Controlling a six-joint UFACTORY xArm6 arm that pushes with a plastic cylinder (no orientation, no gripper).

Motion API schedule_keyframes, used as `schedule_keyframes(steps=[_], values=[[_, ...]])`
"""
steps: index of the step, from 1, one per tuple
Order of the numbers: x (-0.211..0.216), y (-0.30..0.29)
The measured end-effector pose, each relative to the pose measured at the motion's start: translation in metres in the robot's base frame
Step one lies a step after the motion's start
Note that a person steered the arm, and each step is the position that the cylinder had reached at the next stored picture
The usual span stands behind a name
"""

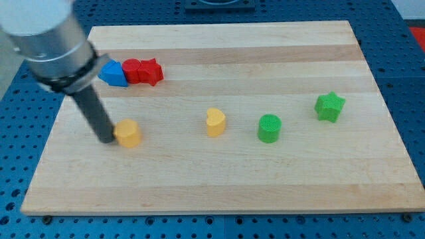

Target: Move yellow blocks horizontal left to green circle

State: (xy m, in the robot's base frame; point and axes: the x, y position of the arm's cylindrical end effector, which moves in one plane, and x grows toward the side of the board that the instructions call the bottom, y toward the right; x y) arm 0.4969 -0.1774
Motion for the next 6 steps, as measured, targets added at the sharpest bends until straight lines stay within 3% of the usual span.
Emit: schedule_keyframes(steps=[3, 5, 6], values=[[0.054, 0.034], [0.021, 0.041], [0.028, 0.044]])
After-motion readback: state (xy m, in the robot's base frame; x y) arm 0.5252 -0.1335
